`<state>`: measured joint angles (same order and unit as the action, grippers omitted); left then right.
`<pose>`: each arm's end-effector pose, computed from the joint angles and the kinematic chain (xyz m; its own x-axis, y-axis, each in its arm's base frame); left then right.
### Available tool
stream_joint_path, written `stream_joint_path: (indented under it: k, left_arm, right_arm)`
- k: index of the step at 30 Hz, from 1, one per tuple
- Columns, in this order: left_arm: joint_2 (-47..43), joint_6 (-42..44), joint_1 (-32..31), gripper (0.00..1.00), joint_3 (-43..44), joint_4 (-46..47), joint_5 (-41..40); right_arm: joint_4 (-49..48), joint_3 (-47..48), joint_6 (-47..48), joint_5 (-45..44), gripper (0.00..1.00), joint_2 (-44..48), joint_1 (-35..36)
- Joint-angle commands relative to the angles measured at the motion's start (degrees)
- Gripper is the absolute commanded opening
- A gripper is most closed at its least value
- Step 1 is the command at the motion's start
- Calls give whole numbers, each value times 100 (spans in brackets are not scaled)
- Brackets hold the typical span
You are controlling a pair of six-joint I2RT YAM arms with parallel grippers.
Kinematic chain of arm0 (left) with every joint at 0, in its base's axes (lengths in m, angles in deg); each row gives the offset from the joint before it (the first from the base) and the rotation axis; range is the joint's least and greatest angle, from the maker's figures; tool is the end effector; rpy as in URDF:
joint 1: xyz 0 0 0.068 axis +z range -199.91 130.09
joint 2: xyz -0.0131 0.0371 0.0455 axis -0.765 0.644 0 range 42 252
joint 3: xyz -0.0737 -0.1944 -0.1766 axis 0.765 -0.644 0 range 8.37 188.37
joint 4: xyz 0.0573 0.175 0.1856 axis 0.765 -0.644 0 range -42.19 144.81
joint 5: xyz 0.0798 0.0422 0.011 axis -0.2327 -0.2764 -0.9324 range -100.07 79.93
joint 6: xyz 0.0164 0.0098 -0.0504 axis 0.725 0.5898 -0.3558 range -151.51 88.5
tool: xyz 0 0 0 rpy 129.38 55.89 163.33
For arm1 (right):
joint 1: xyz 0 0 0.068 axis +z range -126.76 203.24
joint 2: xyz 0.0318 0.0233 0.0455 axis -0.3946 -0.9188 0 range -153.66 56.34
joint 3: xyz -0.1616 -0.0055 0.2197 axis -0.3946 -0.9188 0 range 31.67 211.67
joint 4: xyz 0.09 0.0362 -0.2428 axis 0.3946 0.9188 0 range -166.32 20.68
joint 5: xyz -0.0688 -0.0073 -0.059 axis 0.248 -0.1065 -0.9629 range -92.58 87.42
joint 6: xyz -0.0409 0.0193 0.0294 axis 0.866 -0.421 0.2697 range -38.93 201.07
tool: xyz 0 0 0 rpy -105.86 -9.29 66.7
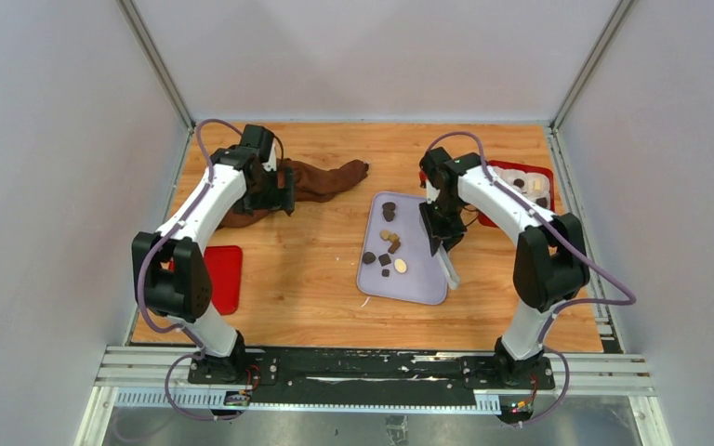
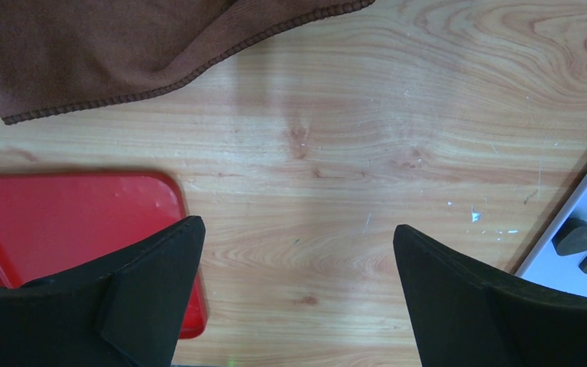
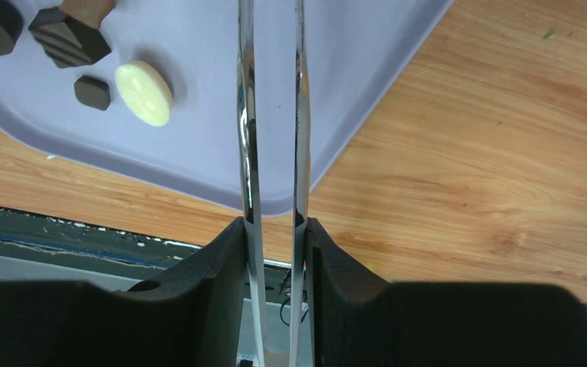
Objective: Pack the chocolate
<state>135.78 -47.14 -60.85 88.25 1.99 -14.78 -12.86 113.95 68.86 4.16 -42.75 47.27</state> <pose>0.3274 -0.0602 0.2756 -0.9109 -0.0974 -0.4009 -0.0916 0.9952 -0.0338 0.3016 0.1391 0.2528 -0.9692 -0.2021 -0.1406 -0.2225 0.9635 0.1489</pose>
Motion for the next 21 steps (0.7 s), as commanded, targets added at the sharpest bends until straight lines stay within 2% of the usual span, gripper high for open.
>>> stream_joint_path:
  k: [1, 6, 8, 21]
  left_arm:
    - [-273, -45, 22, 100, -141, -9, -12]
    - [-286, -42, 22, 100, -143, -10, -10]
    - [-282, -36, 22, 100, -131, -15, -19]
    - [-222, 8, 22, 100, -80, -12, -90]
  right_arm:
    - [-106, -50, -399, -230, 35, -270, 118]
    - [-230, 154, -667, -592, 38, -669, 114]
    - [-254, 233, -743, -665, 42, -819, 115]
    - [-270, 728, -768, -1120, 44, -1340, 133]
